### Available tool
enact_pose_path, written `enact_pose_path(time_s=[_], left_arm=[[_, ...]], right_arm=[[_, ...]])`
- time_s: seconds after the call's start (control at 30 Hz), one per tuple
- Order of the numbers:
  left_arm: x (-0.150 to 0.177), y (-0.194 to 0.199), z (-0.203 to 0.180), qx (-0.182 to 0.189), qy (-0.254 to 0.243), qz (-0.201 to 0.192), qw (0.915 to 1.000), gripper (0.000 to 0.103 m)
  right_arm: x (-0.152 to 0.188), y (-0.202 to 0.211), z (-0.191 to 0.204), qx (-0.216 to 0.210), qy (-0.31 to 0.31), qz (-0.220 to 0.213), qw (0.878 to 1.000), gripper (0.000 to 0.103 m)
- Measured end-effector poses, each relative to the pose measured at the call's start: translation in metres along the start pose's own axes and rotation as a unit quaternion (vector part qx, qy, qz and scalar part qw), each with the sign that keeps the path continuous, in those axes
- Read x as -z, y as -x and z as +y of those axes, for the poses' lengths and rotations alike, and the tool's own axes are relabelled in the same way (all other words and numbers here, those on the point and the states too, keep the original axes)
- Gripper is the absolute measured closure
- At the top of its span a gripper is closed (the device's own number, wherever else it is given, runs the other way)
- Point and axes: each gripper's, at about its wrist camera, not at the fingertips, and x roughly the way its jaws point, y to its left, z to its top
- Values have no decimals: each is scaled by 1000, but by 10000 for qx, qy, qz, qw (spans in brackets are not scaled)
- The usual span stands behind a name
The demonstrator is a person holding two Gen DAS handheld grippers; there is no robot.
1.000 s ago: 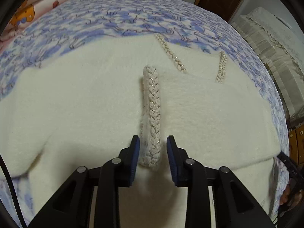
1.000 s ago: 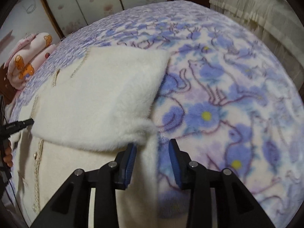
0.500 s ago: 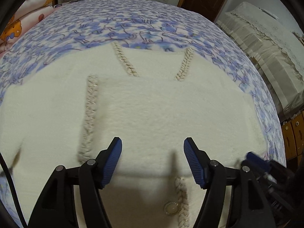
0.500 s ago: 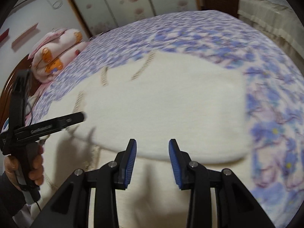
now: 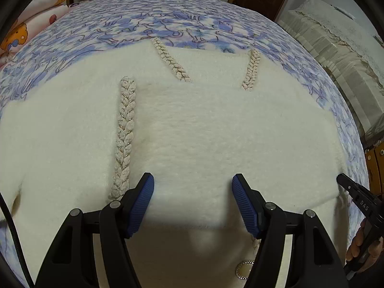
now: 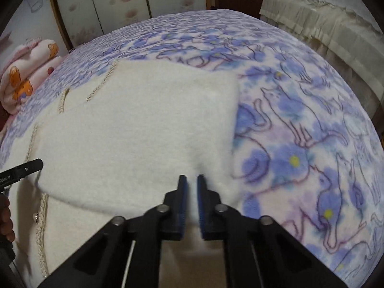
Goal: Fold large clothes
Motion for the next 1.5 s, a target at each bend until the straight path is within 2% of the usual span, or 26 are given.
enact_pose_path(time_s=[0.17, 0.4, 0.53, 0.73, 0.93, 1.1, 1.23, 1.37, 1.5], left_arm=[[1, -1, -8, -232, -158, 49, 9996, 35], [2, 10, -12, -258, -225, 286, 9990, 34], [11, 32, -12, -119, -195, 351, 9991, 33], [36, 73, -16, -19, -331, 453, 9984, 33], [71, 131, -6, 38, -374, 453, 9983, 33], [94, 174, 30, 140, -115, 491, 9986, 33], [112, 204, 75, 95, 145, 450, 9988, 33], [121, 219, 127, -41, 415, 386, 9984, 32], [127, 217, 188, -39, 902, 435, 9950, 31]], right_arm=[[5, 1, 12, 291, 71, 18, 9996, 94], [2, 7, 14, 183, -256, 223, 9993, 90], [8, 29, 16, 43, -404, 248, 9989, 78], [30, 68, 32, -85, -350, 269, 9990, 77], [54, 107, 61, -269, -60, 296, 9992, 77], [69, 137, 88, -482, 130, 219, 9985, 77], [78, 156, 118, -578, 377, 151, 9975, 77], [82, 164, 152, -687, 635, 163, 9955, 77], [81, 162, 189, -795, 886, 205, 9927, 77]])
